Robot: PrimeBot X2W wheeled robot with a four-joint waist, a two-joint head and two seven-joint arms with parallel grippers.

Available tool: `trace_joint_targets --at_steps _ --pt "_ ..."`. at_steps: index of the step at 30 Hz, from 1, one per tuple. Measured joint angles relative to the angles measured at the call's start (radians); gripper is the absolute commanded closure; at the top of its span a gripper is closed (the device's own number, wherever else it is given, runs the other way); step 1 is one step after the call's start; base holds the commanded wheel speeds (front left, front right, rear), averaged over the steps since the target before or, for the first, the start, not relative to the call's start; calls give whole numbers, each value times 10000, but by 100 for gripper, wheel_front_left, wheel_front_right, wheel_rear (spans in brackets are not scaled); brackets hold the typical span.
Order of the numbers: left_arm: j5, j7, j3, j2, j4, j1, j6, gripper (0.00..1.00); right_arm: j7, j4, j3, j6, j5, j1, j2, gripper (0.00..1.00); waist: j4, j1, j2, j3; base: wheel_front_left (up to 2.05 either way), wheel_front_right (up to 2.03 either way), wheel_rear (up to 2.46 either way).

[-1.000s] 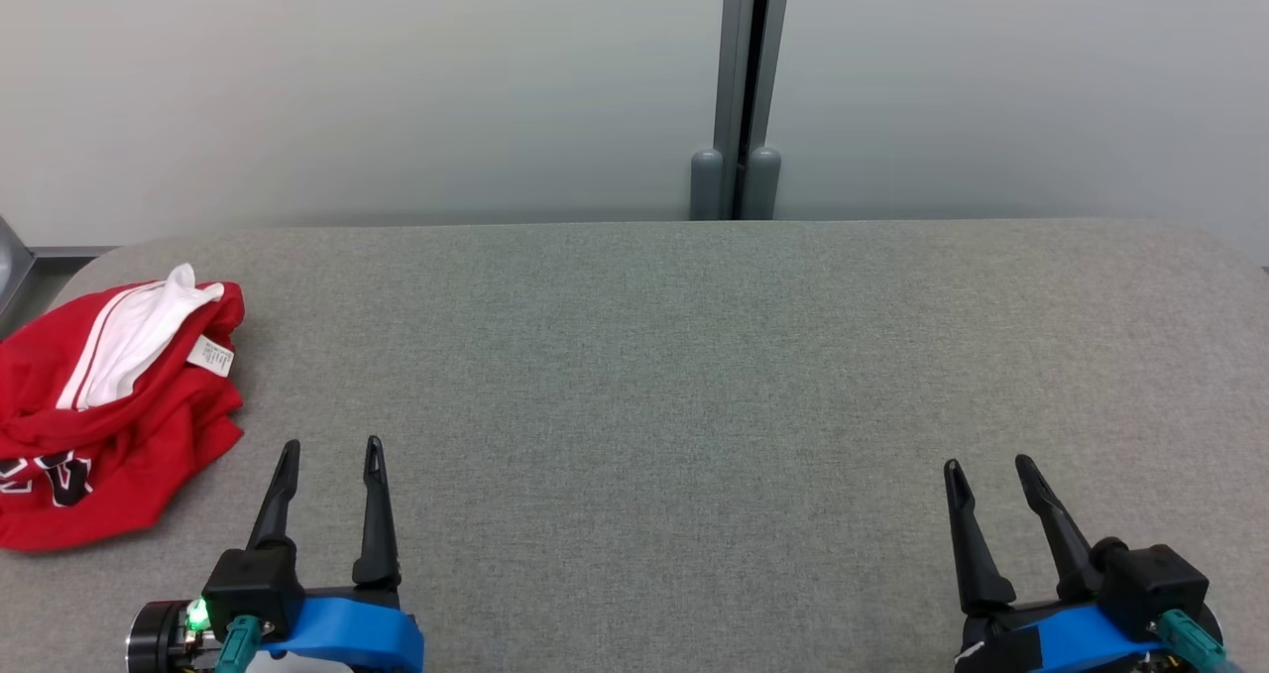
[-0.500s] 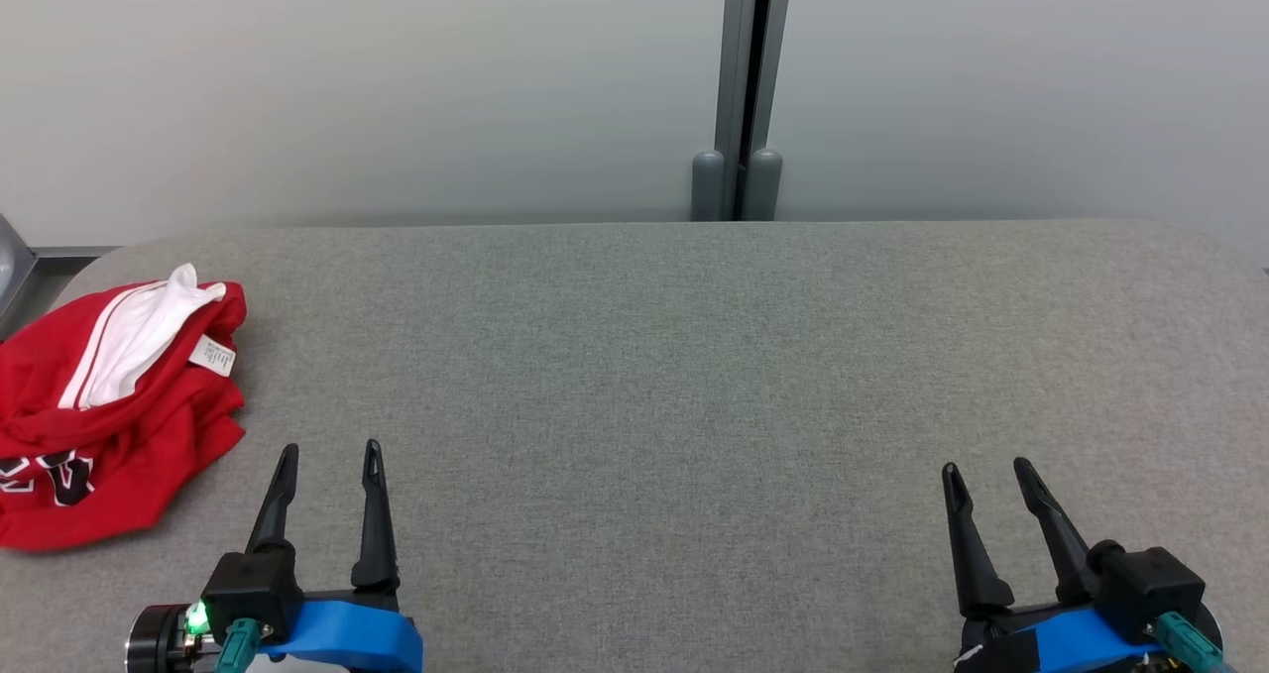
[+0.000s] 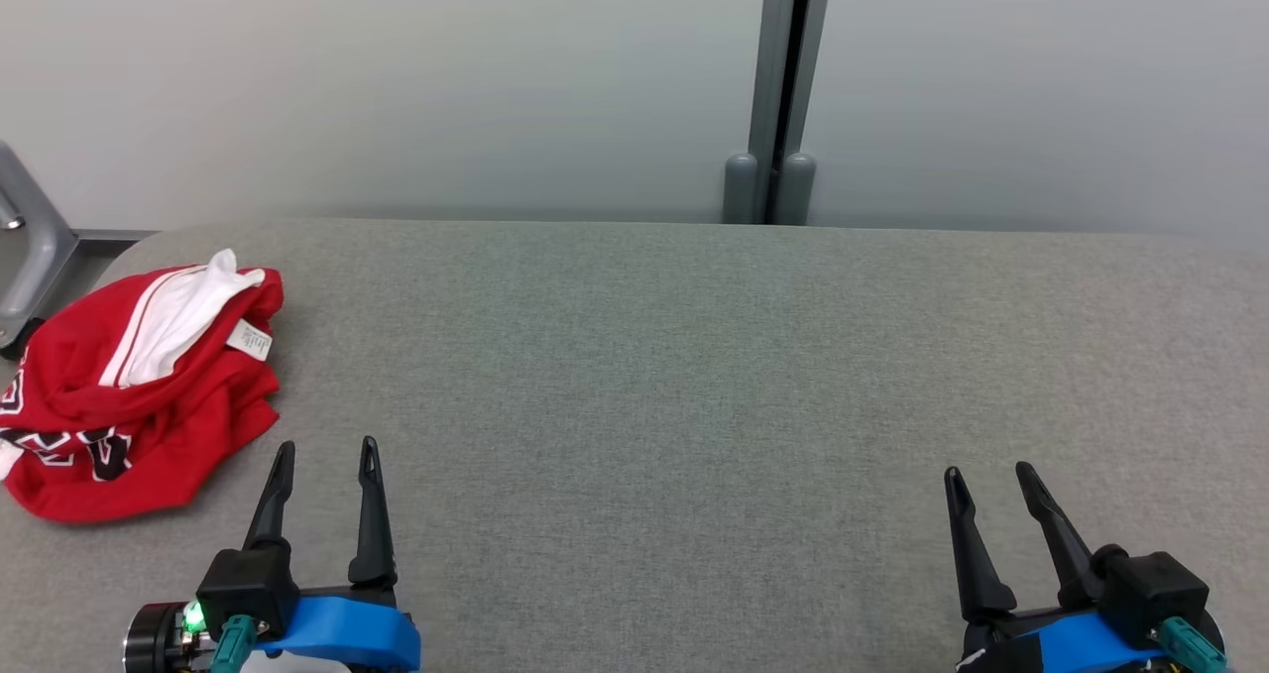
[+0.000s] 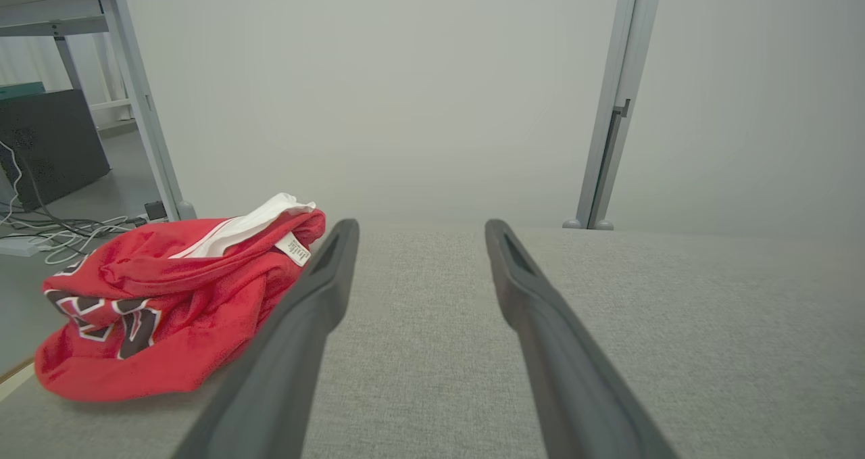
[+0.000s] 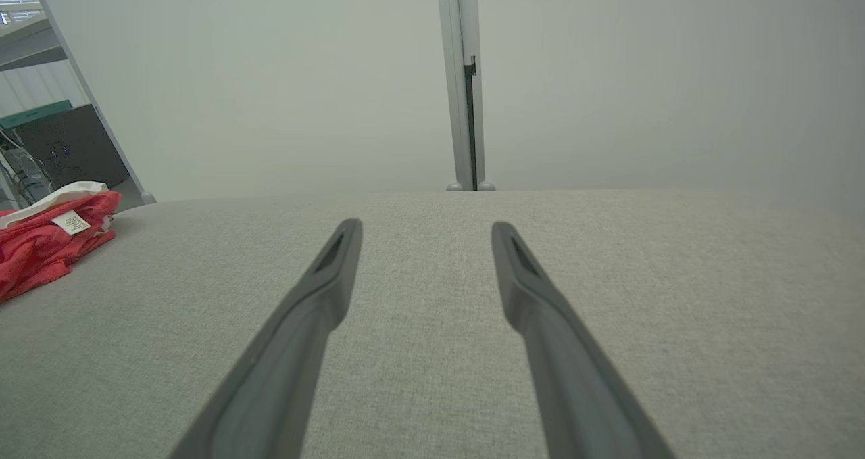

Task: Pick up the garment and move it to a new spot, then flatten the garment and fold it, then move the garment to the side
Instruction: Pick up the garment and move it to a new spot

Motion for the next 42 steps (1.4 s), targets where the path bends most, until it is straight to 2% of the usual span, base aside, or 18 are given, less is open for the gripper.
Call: trace_joint_targets --at_steps 8,32,42 --pt "6 -2 27 -6 -10 -122 52 0 -4 2 -13 0 2 -1 -2 0 789 0 0 -7 0 0 0" --pt "-10 -2 456 102 4 -105 251 0 -6 35 29 0 50 -6 0 0 3809 0 0 5 0 0 0" --pt "-100 -2 723 140 -73 49 305 0 -6 71 94 0 56 -7 -2 0 4456 0 0 121 0 0 0"
